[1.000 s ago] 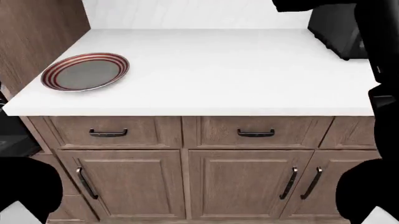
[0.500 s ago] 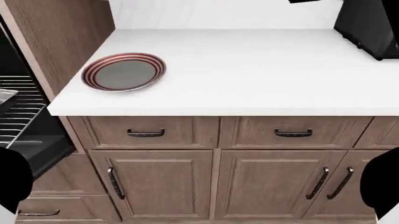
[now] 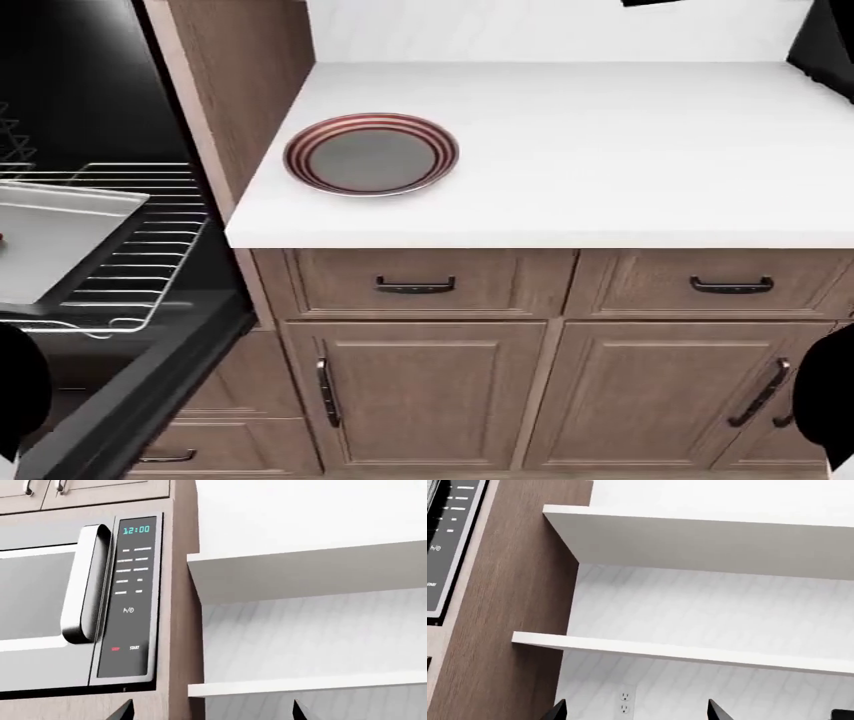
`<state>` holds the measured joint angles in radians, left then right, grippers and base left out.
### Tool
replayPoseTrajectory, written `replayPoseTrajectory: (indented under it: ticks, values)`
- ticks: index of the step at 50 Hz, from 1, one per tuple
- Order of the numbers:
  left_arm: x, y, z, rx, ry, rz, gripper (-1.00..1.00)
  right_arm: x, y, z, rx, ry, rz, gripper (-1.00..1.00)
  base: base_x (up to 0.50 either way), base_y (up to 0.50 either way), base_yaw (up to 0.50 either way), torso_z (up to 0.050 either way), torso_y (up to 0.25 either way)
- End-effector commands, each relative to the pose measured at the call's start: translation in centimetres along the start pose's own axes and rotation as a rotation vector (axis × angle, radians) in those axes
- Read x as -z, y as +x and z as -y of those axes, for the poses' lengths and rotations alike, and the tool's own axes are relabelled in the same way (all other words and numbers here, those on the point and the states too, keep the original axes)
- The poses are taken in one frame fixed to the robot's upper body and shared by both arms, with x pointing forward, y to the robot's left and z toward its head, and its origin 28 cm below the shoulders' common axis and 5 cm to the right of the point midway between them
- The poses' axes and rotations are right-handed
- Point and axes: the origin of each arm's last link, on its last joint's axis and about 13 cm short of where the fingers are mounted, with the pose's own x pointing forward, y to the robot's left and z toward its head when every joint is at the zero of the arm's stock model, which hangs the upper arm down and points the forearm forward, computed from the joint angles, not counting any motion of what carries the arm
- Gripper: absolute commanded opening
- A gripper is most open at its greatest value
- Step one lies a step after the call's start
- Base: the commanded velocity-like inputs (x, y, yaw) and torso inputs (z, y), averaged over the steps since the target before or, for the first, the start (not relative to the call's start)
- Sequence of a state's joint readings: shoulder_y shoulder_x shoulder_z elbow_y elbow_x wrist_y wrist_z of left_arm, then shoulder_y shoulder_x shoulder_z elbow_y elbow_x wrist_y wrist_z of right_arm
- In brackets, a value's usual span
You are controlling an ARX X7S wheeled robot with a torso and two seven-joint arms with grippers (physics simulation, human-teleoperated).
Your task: Pick the sweet potato from the oven and place it on the plate on the counter.
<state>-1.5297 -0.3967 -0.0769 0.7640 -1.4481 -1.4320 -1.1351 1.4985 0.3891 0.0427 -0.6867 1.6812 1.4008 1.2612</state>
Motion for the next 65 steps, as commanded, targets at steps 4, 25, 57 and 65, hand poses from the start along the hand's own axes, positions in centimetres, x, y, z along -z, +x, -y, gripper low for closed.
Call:
replayPoseTrajectory:
  ticks: [4, 25, 57, 65]
  values:
    - [0.06, -0.1, 0.16, 0.007, 0.002, -0.005, 1.0, 0.33, -0.11, 0.06, 0.007, 0.0, -0.005, 1.0, 0.0, 0.5, 0.0, 0.0, 0.0]
    - [0.19, -0.27, 0.37, 0.016, -0.009, -0.01, 1.0, 0.43, -0.24, 0.01, 0.009, 0.0, -0.008, 1.0, 0.0, 0.5, 0.0, 0.0, 0.0]
    - [-0.09, -0.42, 0.6, 0.023, -0.009, -0.009, 1.0, 0.39, -0.35, 0.02, 0.008, 0.007, -0.005, 1.0, 0.0, 0.5, 0.0, 0.0, 0.0]
    - [-0.22, -0.54, 0.65, 0.024, -0.011, -0.009, 1.0, 0.46, -0.43, 0.02, 0.009, 0.01, -0.007, 1.0, 0.0, 0.5, 0.0, 0.0, 0.0]
